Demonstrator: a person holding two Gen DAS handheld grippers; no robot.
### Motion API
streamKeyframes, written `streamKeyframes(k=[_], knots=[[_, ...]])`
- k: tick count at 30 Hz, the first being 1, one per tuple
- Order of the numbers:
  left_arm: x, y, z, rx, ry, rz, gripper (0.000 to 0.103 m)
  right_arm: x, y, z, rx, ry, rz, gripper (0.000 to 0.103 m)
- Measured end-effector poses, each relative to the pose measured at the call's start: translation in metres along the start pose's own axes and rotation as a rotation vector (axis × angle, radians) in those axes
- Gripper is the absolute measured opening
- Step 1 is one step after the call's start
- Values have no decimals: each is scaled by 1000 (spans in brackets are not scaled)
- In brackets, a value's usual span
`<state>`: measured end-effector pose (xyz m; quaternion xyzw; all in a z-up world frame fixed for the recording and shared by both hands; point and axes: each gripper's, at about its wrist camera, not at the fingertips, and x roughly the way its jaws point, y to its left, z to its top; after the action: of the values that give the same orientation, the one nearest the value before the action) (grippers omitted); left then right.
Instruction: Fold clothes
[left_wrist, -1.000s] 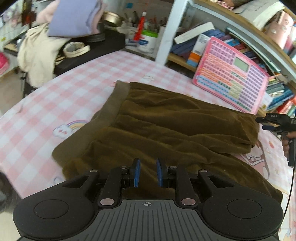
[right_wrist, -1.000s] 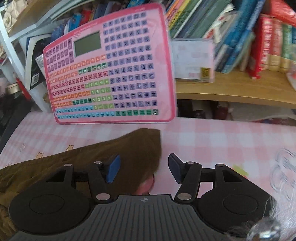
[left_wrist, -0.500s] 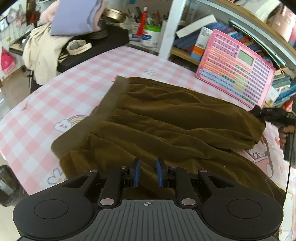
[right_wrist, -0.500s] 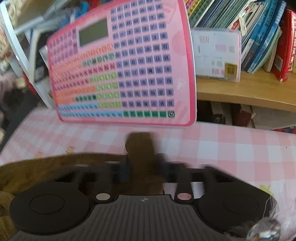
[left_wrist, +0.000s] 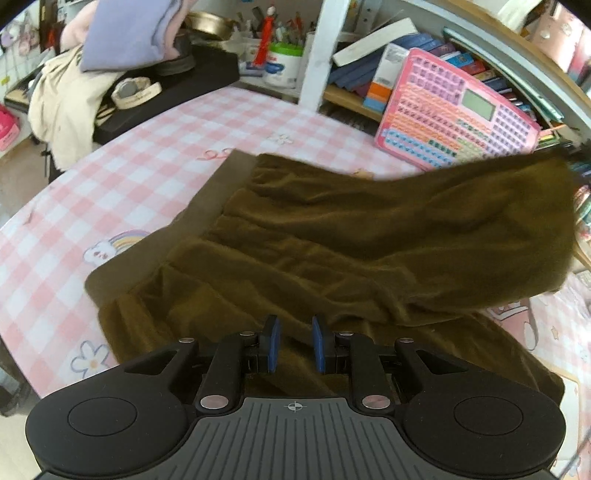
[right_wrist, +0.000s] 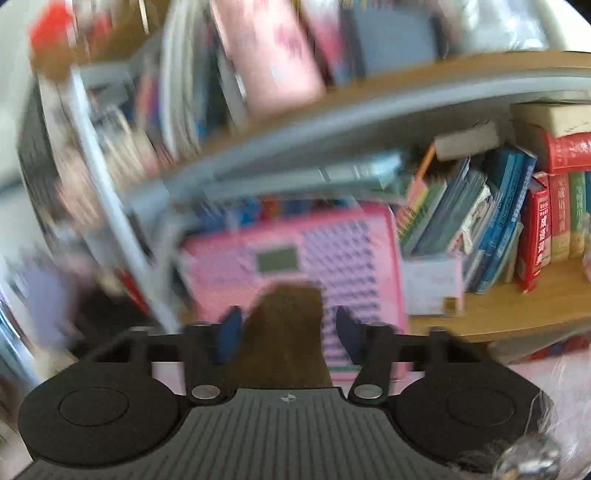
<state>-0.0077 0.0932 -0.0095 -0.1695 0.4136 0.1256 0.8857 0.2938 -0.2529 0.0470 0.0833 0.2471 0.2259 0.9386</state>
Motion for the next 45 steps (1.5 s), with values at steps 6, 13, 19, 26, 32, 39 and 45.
streamKeyframes(k=[6, 13, 19, 26, 32, 39, 45], knots=[[-5, 6, -2, -15, -14, 14, 20, 5, -39, -31, 119, 155, -132, 42], [5, 7, -1, -35, 9, 7, 20, -17, -28, -102, 31, 365, -195, 27], [7, -5, 8, 27, -11, -20, 20, -21, -13, -127, -148, 442, -273, 19], [6, 6, 16, 29, -40, 1, 20, -46, -24, -133, -174, 432, -379, 20], [10, 10, 37, 79, -85, -34, 20, -67, -15, -124, -129, 328, -443, 21], [40, 21, 71, 120, -113, -105, 20, -102, 15, -131, -76, 314, -411, 26], [71, 26, 93, 117, -87, -202, 20, -133, 62, -165, 8, 362, -410, 37]])
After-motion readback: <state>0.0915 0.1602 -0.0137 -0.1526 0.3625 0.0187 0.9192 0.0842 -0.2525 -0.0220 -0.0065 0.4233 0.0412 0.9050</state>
